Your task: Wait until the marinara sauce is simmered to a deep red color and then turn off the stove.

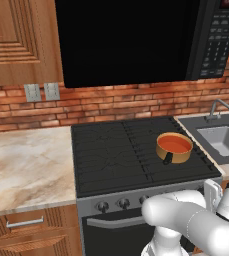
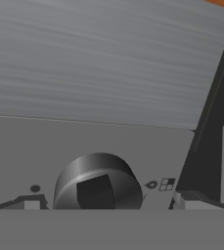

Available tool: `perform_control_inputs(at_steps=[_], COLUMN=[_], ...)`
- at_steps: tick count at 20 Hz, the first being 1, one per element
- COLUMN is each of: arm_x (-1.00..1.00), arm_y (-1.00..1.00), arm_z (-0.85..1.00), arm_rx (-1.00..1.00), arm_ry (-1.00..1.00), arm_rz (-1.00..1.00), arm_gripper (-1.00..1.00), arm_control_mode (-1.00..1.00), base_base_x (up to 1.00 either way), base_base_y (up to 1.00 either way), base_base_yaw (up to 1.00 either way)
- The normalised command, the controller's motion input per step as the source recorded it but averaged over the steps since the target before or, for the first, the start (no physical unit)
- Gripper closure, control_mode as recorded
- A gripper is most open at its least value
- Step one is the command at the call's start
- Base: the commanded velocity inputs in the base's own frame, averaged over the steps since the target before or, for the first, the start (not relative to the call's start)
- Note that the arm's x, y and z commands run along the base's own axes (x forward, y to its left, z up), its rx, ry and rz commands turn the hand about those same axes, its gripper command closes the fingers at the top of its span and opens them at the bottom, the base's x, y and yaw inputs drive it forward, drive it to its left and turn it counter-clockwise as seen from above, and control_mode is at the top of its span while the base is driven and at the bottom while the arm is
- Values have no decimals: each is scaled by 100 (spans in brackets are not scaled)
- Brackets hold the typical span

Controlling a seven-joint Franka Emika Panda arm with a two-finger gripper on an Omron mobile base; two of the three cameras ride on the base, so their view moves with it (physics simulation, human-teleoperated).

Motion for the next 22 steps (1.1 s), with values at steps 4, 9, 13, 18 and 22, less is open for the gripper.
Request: perform_control_inputs(at_steps=[4,9,13,18,22], arm_x=[0,0,0,0,0], arm_y=[0,0,0,0,0], arm_z=[0,0,0,0,0], arm_rx=[0,0,0,0,0], arm_ry=[0,0,0,0,0], arm_rz=[0,0,0,0,0], arm_gripper=[-100,-100,-100,-100,-100], arm_control_mode=[-100,-100,-100,-100,-100], base_base_x=[0,0,0,0,0], base_base_y=[0,0,0,0,0], base_base_yaw=[0,0,0,0,0])
